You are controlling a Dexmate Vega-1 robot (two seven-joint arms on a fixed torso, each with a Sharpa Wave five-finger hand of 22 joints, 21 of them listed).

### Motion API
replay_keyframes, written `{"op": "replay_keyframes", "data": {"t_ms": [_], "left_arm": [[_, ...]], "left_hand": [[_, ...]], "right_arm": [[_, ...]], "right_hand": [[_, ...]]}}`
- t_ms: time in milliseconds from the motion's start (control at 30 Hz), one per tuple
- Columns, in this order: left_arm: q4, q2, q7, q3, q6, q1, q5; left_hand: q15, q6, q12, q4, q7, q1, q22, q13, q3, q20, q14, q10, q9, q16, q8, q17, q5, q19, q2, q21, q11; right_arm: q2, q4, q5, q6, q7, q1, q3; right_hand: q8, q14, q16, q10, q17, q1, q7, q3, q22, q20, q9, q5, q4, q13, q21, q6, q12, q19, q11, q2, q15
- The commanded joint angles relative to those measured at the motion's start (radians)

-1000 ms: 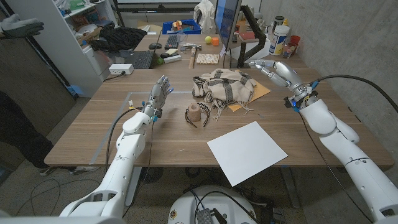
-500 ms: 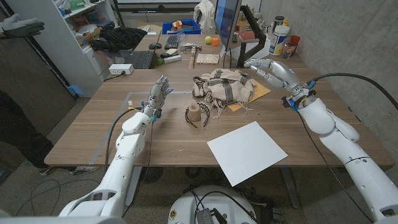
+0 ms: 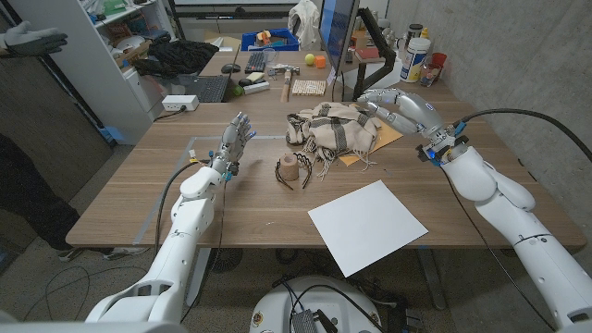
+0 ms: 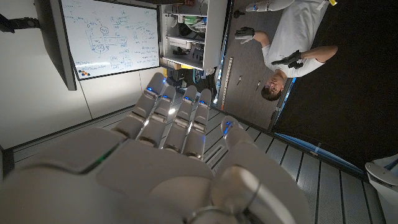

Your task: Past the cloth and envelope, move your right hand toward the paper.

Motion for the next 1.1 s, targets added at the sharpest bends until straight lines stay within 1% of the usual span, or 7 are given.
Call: {"op": "replay_keyframes", "data": {"t_ms": [33,400,467,500,733,867,1100], "left_arm": [[0.024,0.0,-0.01,-0.001,-0.007,-0.01,-0.001],[0.051,-0.003,-0.015,0.002,-0.016,-0.019,0.0],[0.052,-0.004,-0.016,0.002,-0.017,-0.019,0.001],[0.053,-0.004,-0.016,0.002,-0.017,-0.019,0.001],[0.05,-0.003,-0.014,0.001,-0.019,-0.019,0.003],[0.047,-0.001,-0.013,0.001,-0.017,-0.017,0.004],[0.042,0.0,-0.013,0.002,-0.015,-0.013,0.005]], "left_hand": [[0.003,-0.218,0.006,0.002,-0.003,-0.004,0.003,0.005,-0.002,-0.032,-0.234,-0.193,0.004,0.005,0.006,0.002,0.007,-0.233,0.121,0.005,0.006],[0.004,-0.219,0.005,0.002,-0.003,-0.004,0.003,0.005,-0.003,-0.032,-0.235,-0.195,0.004,0.005,0.005,0.002,0.008,-0.234,0.122,0.005,0.003],[0.004,-0.219,0.005,0.002,-0.003,-0.004,0.003,0.005,-0.003,-0.032,-0.235,-0.196,0.004,0.005,0.005,0.002,0.008,-0.234,0.122,0.005,0.001],[0.004,-0.219,0.005,0.002,-0.003,-0.004,0.003,0.005,-0.003,-0.032,-0.235,-0.196,0.004,0.005,0.005,0.002,0.008,-0.234,0.122,0.005,0.001],[0.004,-0.219,0.005,0.002,-0.002,-0.004,0.003,0.005,-0.004,-0.032,-0.235,-0.195,0.004,0.005,0.005,0.002,0.009,-0.234,0.122,0.005,0.0],[0.003,-0.219,0.005,0.002,-0.003,-0.004,0.003,0.005,-0.005,-0.033,-0.236,-0.196,0.004,0.004,0.005,0.002,0.009,-0.235,0.122,0.005,0.003],[0.003,-0.219,0.006,0.002,-0.002,-0.004,0.003,0.005,-0.006,-0.033,-0.234,-0.194,0.004,0.005,0.005,0.002,0.009,-0.234,0.122,0.006,0.002]], "right_arm": [[-0.013,-0.028,-0.03,0.001,-0.007,-0.017,0.006],[-0.03,-0.07,-0.046,-0.014,0.0,-0.06,0.032],[-0.029,-0.073,-0.053,-0.013,-0.007,-0.066,0.036],[-0.03,-0.075,-0.054,-0.016,-0.005,-0.068,0.037],[-0.052,-0.083,-0.061,-0.01,0.013,-0.071,0.037],[-0.062,-0.084,-0.053,-0.005,0.027,-0.071,0.035],[-0.078,-0.097,-0.056,-0.002,0.048,-0.082,0.039]], "right_hand": [[-0.002,0.006,-0.002,0.003,0.001,0.0,0.001,0.004,0.002,-0.077,0.002,0.006,-0.003,0.002,-0.004,-0.006,-0.003,0.007,0.004,-0.001,-0.115],[-0.01,-0.007,-0.007,-0.016,0.001,-0.002,-0.005,0.008,0.003,-0.075,0.003,0.007,-0.006,0.002,-0.015,-0.024,-0.015,-0.003,0.002,-0.001,-0.113],[-0.007,-0.007,-0.006,-0.003,0.001,-0.004,-0.007,0.01,0.003,-0.075,0.003,0.007,-0.007,0.003,-0.018,-0.018,-0.011,-0.003,-0.007,-0.001,-0.117],[-0.005,-0.004,-0.005,0.006,0.001,-0.005,-0.008,0.011,0.003,-0.075,0.003,0.007,-0.008,0.003,-0.02,-0.012,-0.01,-0.002,-0.022,-0.002,-0.119],[-0.003,0.009,-0.001,0.013,0.001,-0.007,-0.012,0.015,0.003,-0.086,0.003,0.007,-0.009,0.002,-0.021,-0.003,-0.01,0.01,-0.014,-0.001,-0.128],[-0.007,0.008,-0.002,0.006,0.001,0.0,-0.014,0.029,0.004,-0.087,0.003,0.01,-0.009,0.002,-0.024,-0.011,-0.015,0.011,-0.013,0.022,-0.129],[-0.01,0.008,-0.003,0.005,0.001,0.003,-0.018,0.035,0.005,-0.089,0.003,0.01,-0.009,0.002,-0.026,-0.018,-0.017,0.012,-0.013,0.029,-0.13]]}}
